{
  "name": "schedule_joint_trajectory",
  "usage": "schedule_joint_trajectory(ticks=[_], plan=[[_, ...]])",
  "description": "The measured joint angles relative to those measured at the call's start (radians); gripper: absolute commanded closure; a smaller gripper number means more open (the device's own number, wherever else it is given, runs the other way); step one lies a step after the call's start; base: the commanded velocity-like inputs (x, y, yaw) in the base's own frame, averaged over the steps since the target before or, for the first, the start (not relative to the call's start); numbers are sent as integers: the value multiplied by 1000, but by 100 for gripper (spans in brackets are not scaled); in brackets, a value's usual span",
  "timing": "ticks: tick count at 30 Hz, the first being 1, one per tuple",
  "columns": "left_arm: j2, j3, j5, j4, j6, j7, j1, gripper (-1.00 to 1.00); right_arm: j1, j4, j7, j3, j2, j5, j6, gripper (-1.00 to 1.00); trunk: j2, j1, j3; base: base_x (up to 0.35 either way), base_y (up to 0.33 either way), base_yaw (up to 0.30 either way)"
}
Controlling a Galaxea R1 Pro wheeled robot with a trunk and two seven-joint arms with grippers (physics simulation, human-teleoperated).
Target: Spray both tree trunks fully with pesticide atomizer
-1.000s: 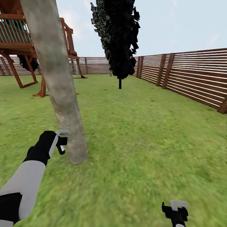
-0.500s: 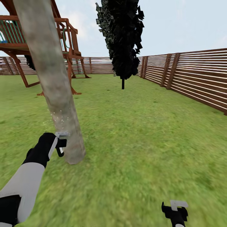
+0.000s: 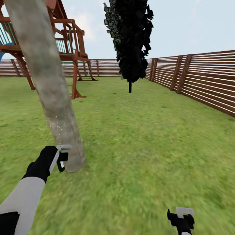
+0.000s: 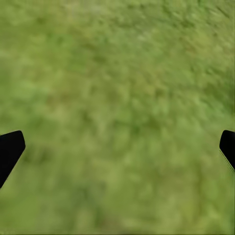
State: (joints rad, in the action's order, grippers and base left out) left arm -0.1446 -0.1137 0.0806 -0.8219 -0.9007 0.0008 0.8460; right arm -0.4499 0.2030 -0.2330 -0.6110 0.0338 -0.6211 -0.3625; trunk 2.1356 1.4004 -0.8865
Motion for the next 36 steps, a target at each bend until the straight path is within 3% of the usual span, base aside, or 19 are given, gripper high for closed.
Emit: schedule_joint_trajectory(ticks=[9, 17, 26, 33, 36], plan=[[0, 1, 0, -1, 0, 0, -10, 100, 0, 0, 0, 0, -2, 0, 0, -100, 0, 0, 0, 116, -238, 218], [2, 1, 0, 4, 3, -1, -40, 100, 0, 0, 0, 0, 3, 0, 0, -100, 0, 0, 0, 27, -271, 20], [0, 0, 0, -4, 4, -1, -40, 100, 0, 0, -2, 0, 3, 1, 0, -100, 0, 0, 0, 237, -185, 10], [0, 1, 0, -5, 4, 0, -41, 100, 0, 0, -2, 0, 2, 1, 0, -100, 0, 0, 0, 253, -171, 222], [-8, -9, 4, -4, 7, -1, -83, 100, 0, 0, -2, 0, 1, 1, 0, -100, 0, 0, 0, 236, -185, 276]])
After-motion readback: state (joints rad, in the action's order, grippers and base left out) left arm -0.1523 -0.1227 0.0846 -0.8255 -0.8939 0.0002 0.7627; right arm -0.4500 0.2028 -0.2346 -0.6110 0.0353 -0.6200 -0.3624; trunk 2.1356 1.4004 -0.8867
